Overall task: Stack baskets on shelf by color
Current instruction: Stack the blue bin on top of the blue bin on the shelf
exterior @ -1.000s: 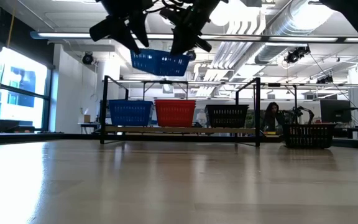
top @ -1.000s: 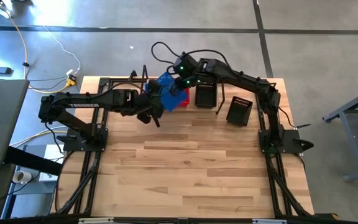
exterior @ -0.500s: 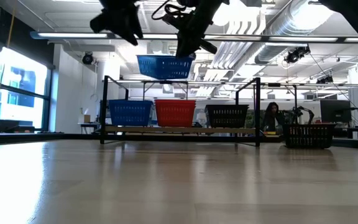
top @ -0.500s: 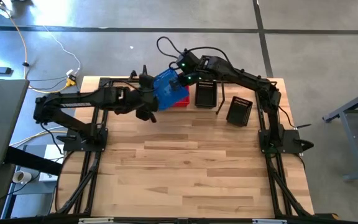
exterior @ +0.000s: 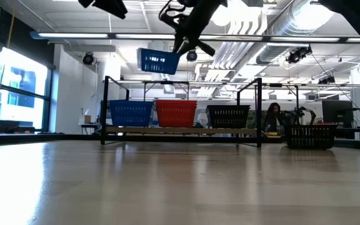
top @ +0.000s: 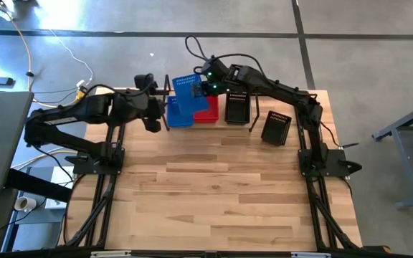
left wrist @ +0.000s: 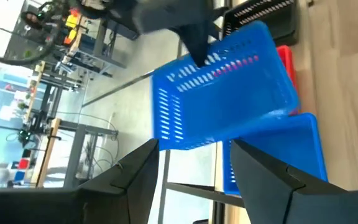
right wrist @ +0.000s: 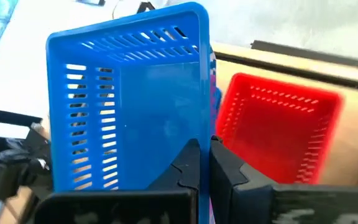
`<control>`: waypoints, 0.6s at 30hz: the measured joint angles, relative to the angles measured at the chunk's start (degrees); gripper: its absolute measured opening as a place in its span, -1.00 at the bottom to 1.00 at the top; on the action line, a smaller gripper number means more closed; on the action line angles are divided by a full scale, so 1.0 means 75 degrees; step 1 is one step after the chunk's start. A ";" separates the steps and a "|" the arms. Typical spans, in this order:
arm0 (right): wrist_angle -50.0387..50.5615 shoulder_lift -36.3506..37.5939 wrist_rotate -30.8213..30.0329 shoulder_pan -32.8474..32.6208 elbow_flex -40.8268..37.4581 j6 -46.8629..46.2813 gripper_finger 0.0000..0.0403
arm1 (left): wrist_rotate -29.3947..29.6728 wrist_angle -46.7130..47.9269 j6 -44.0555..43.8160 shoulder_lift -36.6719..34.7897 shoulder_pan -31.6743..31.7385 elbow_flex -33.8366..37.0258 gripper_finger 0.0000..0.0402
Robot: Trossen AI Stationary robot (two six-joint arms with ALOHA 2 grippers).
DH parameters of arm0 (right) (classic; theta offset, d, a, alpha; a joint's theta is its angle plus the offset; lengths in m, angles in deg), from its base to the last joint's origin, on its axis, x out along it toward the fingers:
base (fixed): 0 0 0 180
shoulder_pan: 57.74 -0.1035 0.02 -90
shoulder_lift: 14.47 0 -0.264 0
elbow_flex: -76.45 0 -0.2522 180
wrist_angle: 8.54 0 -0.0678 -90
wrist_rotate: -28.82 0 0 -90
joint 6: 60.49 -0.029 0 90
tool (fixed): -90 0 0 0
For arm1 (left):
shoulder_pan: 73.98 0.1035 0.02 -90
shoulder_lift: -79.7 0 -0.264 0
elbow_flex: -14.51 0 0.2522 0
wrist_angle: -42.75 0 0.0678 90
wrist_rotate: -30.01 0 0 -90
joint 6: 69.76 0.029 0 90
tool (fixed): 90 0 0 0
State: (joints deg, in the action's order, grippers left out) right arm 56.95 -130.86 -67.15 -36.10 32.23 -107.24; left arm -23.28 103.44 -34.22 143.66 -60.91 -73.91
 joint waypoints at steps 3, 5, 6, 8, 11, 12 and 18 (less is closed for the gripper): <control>-0.0198 -0.0213 -0.0036 -0.0133 0.0000 -0.0436 -1.00 | 0.0000 -0.0003 -0.0070 -0.0187 0.0108 0.0000 -0.06; -0.0363 -0.0340 -0.0117 -0.0214 0.0000 -0.0756 -1.00 | 0.0006 -0.0004 -0.0175 -0.0296 0.0171 0.0000 -0.06; -0.0491 -0.0390 -0.0096 -0.0255 0.0000 -0.0881 -1.00 | 0.0003 -0.0002 -0.0206 -0.0338 0.0209 0.0000 -0.06; -0.0635 -0.0468 0.0073 -0.0301 0.0000 -0.1061 -1.00 | 0.0003 -0.0001 -0.0260 -0.0401 0.0246 0.0000 -0.06; -0.0695 -0.0598 0.0054 -0.0357 0.0000 -0.1370 -1.00 | 0.0003 0.0000 -0.0261 -0.0476 0.0309 0.0000 -0.06; -0.0699 -0.0631 0.0055 -0.0362 0.0000 -0.1472 -1.00 | 0.0003 0.0000 -0.0261 -0.0490 0.0320 0.0000 -0.06; -0.0863 -0.0933 0.0046 -0.0423 0.0000 -0.1988 -1.00 | -0.0035 0.0000 -0.0261 -0.0492 0.0328 0.0000 -0.06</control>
State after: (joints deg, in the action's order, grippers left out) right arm 50.48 -137.85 -66.81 -39.27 32.23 -122.15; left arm -23.54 103.44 -36.17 139.97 -58.45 -73.91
